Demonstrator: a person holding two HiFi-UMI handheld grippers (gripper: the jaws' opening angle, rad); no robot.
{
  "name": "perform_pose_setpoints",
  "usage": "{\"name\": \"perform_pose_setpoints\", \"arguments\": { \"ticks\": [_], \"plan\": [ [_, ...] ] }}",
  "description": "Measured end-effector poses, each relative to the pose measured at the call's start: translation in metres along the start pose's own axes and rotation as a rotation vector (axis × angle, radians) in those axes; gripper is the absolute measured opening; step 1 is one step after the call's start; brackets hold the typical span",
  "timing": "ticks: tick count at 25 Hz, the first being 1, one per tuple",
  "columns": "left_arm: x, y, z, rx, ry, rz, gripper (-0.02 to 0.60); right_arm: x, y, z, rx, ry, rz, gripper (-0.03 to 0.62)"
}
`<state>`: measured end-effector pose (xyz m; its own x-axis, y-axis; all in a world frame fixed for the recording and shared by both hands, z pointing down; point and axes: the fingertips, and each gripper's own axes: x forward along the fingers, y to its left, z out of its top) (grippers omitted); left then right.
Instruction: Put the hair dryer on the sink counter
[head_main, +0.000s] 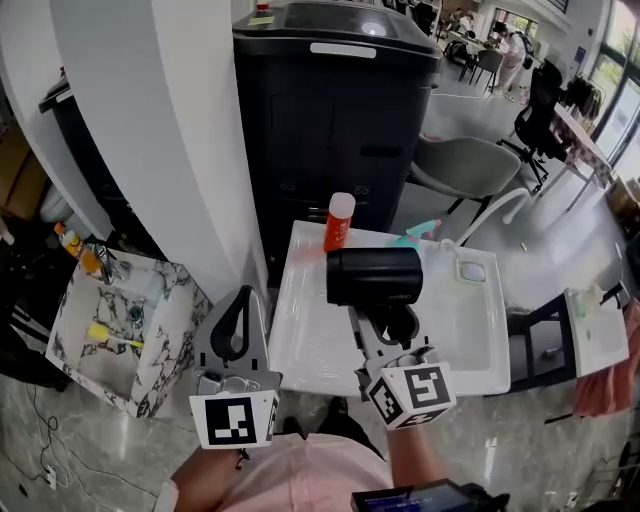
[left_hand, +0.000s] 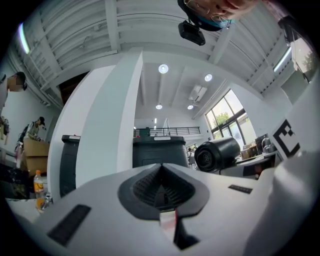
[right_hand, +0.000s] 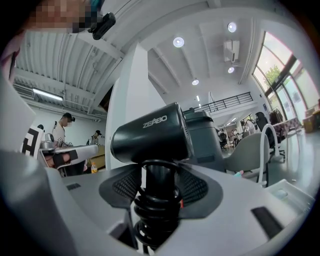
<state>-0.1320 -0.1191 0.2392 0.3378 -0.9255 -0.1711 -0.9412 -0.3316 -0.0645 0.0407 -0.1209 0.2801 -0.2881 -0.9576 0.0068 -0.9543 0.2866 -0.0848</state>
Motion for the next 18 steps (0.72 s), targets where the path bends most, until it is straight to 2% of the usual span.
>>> {"name": "perform_pose_setpoints", "arguments": {
  "ticks": [5,9,12,15,18],
  "plan": [
    [0.023,0.003,-0.005,0.044,-0.005,0.004,0.010,0.022,-0.014,-0.011,0.005,0.032,-0.001,0.232],
    [0.043,-0.004,-0.002,-0.008,-0.014,0.022,0.010,0.038,-0.025,-0.013,0.000,0.053,0.017,0.232],
    [0.054,-0.006,-0.007,0.016,-0.011,0.023,0.010,0.047,-0.034,-0.016,0.002,0.072,0.031,0.232],
    [0.062,-0.007,-0.020,0.005,0.026,0.035,0.010,0.056,-0.040,-0.031,0.016,0.105,0.039,0.232],
    [0.069,-0.004,-0.037,0.030,0.064,0.041,0.010,0.065,-0.046,-0.051,0.033,0.151,0.046,0.232]
  ]
}}
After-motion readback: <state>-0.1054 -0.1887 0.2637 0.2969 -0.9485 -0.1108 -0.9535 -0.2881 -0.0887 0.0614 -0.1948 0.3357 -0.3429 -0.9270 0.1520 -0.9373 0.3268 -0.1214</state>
